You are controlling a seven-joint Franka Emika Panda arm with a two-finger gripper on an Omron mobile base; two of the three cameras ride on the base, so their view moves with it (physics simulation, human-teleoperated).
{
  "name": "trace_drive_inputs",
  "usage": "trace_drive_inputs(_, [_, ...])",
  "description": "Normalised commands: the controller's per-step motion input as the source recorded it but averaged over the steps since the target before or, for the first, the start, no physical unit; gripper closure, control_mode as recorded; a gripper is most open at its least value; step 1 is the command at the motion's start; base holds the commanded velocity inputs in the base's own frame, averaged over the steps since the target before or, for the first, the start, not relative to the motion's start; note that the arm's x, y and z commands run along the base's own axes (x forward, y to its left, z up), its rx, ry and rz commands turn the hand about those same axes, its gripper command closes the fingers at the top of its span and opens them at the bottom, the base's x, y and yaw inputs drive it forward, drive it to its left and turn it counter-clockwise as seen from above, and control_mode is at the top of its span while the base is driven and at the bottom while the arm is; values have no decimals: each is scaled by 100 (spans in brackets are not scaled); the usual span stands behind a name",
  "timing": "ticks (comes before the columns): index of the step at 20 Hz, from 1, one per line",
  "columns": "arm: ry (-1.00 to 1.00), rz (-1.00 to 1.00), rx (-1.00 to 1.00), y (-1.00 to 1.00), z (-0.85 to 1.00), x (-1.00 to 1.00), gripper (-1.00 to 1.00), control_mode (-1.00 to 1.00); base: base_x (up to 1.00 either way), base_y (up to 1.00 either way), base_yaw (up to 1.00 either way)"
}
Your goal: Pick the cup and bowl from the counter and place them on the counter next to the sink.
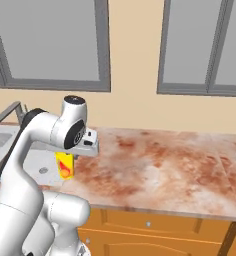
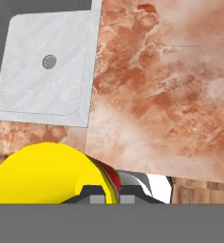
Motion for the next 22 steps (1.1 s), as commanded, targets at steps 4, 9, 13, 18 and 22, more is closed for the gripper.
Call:
trace_drive_inputs(4, [0,0,0,0,0,0,100,100,27,4,0])
trace_drive_inputs(9, [0,0,0,0,0,0,100,100,0,0,0])
trace_drive_inputs(13, [0,0,0,0,0,0,100,100,0,0,0])
trace_drive_inputs(18, [0,0,0,0,0,0,100,100,0,0,0])
trace_drive_inputs(22, [0,0,0,0,-9,1,100,-100,0,0,0])
